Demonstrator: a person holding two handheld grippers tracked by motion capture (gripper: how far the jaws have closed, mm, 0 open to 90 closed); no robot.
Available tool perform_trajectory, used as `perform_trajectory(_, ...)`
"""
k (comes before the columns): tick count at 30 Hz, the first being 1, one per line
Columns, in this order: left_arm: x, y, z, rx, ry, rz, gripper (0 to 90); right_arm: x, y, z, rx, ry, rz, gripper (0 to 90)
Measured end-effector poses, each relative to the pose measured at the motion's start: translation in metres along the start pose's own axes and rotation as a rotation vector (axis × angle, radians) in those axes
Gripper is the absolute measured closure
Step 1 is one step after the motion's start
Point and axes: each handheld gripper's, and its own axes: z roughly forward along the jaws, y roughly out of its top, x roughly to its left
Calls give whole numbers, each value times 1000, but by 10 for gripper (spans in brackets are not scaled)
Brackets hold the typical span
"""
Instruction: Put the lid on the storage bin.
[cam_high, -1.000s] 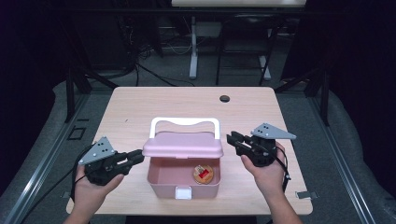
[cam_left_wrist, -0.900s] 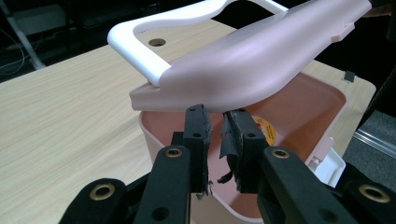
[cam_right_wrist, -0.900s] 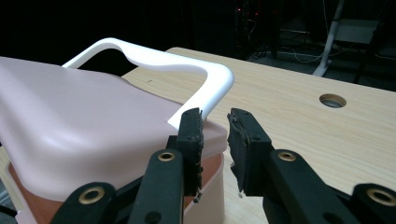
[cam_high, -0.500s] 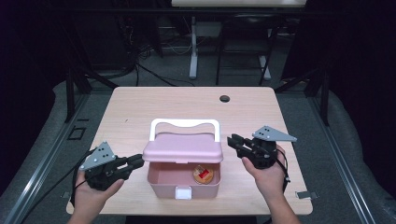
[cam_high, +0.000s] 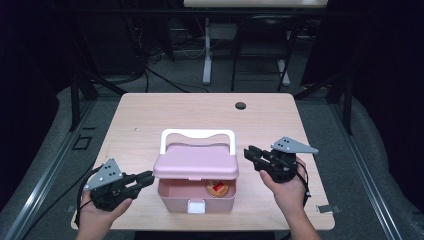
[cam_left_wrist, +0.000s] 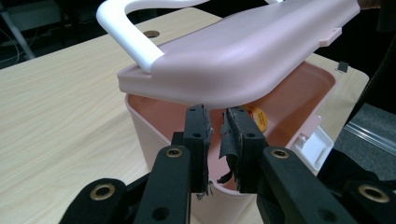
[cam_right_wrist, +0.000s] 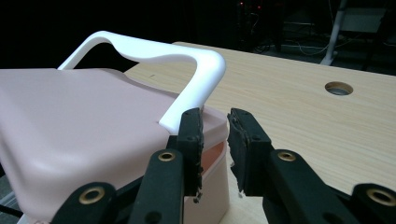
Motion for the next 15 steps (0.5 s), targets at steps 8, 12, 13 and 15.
perform_trajectory(8, -3, -6, 1, 15, -3, -2, 782, 2, -2, 1, 9, 11, 4, 743)
perform_trajectory(12, -4, -7, 0, 11, -5, 0, 780, 3, -3, 1, 5, 9, 3, 743)
perform_trajectory(13, -4, -7, -1, 10, -7, -1, 780, 3, -3, 1, 5, 9, 3, 743)
perform_trajectory(15, -5, -8, -1, 5, -10, -4, 780, 3, -3, 1, 6, 9, 3, 743)
